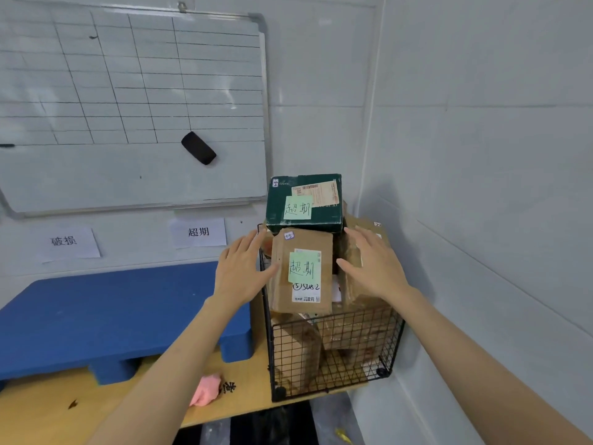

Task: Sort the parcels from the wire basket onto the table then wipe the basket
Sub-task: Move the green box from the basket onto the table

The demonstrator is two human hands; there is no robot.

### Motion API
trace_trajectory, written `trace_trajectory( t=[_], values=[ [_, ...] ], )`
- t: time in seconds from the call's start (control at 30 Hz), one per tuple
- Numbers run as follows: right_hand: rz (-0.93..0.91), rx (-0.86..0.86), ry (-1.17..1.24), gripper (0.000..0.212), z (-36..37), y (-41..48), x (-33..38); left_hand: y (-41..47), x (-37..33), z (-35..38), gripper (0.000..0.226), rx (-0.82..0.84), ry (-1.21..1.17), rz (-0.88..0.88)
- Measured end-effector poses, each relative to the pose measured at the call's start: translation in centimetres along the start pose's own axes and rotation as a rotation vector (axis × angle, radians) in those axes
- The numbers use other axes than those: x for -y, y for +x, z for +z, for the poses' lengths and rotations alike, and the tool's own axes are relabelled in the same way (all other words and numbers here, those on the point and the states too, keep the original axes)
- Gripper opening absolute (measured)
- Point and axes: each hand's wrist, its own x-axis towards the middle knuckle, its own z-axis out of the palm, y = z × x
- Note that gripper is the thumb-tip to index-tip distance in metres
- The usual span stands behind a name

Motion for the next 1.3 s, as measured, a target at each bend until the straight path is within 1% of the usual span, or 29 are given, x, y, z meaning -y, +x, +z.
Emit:
trace_trajectory(
  t=[0.07, 0.2, 0.27, 0.37, 0.47, 0.6, 0.7, 0.8, 0.93, 1.0, 1.13, 1.23, 1.3],
  values=[
    [-0.003, -0.007, 0.004, 0.071, 0.3, 1.7, -0.6, 1.5, 0.2, 0.8, 0.091, 0.005, -0.016, -0.01],
    [-0.043, -0.015, 0.0, 0.071, 1.2, 5.6, -1.6, 4.7, 0.6, 2.6, 0.076, -0.019, -0.03, -0.019],
    [-0.064, -0.015, -0.001, 0.071, 1.5, 7.7, -2.1, 6.3, 0.6, 3.3, 0.078, -0.053, -0.046, -0.041],
    [-0.102, -0.019, -0.014, 0.071, 1.8, 10.4, -3.2, 8.4, 0.8, 4.2, 0.082, -0.048, -0.056, -0.069],
    [-0.118, -0.011, -0.007, 0.072, 2.4, 12.7, -4.5, 10.4, 1.4, 5.2, 0.077, -0.052, -0.058, -0.094],
    [-0.138, 0.022, 0.037, 0.076, 4.0, 15.3, -5.9, 12.6, 2.3, 6.5, 0.074, -0.07, -0.089, -0.173],
    [-0.134, 0.036, 0.046, 0.08, 4.8, 16.7, -6.3, 14.3, 3.3, 7.2, 0.078, -0.027, -0.072, -0.169],
    [-0.115, 0.039, 0.057, 0.086, 5.3, 17.5, -7.1, 15.9, 3.9, 7.8, 0.091, 0.028, -0.1, -0.148],
    [-0.126, 0.047, 0.059, 0.09, 5.7, 18.0, -7.7, 17.5, 4.9, 9.3, 0.095, 0.075, -0.143, -0.124],
    [-0.146, 0.031, 0.058, 0.09, 5.7, 18.3, -7.7, 17.9, 5.4, 9.8, 0.1, 0.083, -0.19, -0.115],
    [-0.156, 0.013, 0.087, 0.093, 6.2, 18.4, -7.6, 18.2, 6.4, 10.3, 0.099, 0.1, -0.346, -0.111],
    [-0.151, 0.006, 0.101, 0.094, 6.5, 18.7, -7.5, 18.4, 6.8, 10.5, 0.094, 0.11, -0.449, -0.132],
    [-0.151, 0.011, 0.14, 0.094, 6.6, 18.9, -7.5, 18.4, 6.8, 10.7, 0.086, 0.108, -0.525, -0.157]
  ],
)
